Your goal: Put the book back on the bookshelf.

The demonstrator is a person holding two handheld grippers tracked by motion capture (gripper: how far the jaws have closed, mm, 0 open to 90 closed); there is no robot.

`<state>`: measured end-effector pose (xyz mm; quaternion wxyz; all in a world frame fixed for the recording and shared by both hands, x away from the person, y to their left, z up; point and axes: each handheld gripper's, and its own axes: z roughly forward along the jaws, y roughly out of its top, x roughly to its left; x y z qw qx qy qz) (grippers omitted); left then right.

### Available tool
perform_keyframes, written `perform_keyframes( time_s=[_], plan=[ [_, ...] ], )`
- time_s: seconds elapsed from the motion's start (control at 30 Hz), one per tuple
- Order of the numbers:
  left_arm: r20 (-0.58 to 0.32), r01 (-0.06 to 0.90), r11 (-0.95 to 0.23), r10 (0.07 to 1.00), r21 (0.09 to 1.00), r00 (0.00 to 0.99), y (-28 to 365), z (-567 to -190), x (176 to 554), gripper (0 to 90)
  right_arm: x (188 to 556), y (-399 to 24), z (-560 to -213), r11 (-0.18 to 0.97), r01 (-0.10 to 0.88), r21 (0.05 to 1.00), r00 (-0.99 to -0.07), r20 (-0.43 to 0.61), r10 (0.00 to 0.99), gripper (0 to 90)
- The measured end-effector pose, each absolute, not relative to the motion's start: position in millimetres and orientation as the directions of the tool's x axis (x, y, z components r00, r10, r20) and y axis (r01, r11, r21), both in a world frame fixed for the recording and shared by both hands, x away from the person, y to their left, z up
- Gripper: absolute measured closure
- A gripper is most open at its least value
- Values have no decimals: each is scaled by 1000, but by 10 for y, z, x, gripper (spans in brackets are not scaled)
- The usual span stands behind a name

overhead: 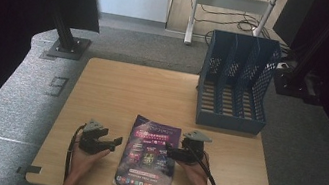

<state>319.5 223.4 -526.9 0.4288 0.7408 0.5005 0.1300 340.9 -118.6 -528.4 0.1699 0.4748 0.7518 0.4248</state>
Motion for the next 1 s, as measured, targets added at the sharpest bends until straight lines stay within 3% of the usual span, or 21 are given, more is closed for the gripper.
perform_keyframes(
  time_s=[0.53, 1.0],
  plan=[
    [-227, 628, -134, 858, 767, 461, 2191, -5262, 3053, 233, 3393, -907, -5407, 257, 579, 774, -549, 137, 824, 119],
    [-206, 630, -175, 851, 756, 484, 2025, -5317, 3093, 225, 3429, -947, -5524, 234, 628, 742, -470, 122, 874, 73]
  ],
)
